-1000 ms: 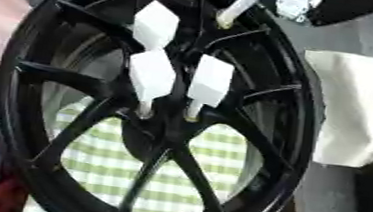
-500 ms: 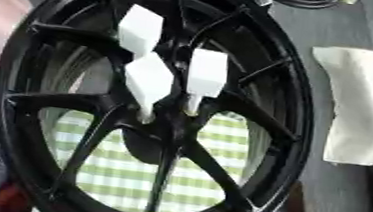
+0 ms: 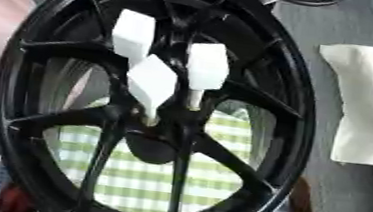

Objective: Pull the pin out of the wheel hub.

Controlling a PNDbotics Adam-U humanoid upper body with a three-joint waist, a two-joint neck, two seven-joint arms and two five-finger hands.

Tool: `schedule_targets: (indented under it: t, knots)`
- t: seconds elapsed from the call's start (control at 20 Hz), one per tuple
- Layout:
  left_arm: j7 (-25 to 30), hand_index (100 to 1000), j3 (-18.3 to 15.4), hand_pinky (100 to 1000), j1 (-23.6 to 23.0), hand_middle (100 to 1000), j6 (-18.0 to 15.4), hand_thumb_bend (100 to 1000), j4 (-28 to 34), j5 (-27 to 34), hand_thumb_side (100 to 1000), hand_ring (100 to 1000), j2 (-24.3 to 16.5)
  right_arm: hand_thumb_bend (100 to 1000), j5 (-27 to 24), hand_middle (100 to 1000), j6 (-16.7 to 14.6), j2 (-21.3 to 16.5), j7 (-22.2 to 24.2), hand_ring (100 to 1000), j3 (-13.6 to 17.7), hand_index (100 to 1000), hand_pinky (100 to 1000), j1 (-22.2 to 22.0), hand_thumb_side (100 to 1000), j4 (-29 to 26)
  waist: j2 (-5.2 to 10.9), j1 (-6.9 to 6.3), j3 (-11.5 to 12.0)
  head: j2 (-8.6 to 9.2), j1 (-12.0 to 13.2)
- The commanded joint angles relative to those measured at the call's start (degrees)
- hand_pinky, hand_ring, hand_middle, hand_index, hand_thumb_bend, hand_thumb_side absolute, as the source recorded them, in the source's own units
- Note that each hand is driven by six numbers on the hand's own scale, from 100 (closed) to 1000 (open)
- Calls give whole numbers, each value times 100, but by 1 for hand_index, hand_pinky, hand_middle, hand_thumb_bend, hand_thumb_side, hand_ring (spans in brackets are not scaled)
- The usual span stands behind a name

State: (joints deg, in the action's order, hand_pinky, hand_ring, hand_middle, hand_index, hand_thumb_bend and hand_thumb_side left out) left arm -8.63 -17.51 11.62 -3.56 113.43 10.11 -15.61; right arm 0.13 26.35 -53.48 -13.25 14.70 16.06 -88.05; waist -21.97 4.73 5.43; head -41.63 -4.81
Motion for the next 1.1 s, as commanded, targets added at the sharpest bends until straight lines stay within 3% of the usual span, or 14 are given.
schedule_targets:
  t: [0.05,0.25,0.7,0.8,1.1]
  knots:
    - [-14,860,-42,869,16,742,-4,100,116,-22,908,712,-49,384,309,757,37,-61,-52,875,169,815,901,6,100,196,101,-11,2,68,9]
    - [-11,861,-42,870,8,743,5,100,116,-18,909,713,-43,398,595,875,81,73,127,958,240,833,937,-10,100,270,107,-5,-5,71,14]
    - [14,860,-31,871,2,743,18,100,116,-11,911,714,-47,412,464,852,53,187,66,952,340,834,941,38,100,113,128,8,-26,74,15]
    - [19,860,-29,871,2,743,19,100,116,-11,911,714,-47,321,308,791,-82,215,2,905,324,806,930,70,260,-29,133,10,-19,81,11]
    - [51,859,2,870,25,743,13,100,116,7,911,714,-50,140,-215,728,-585,224,-212,866,-107,758,923,288,340,-784,141,6,40,99,-48]
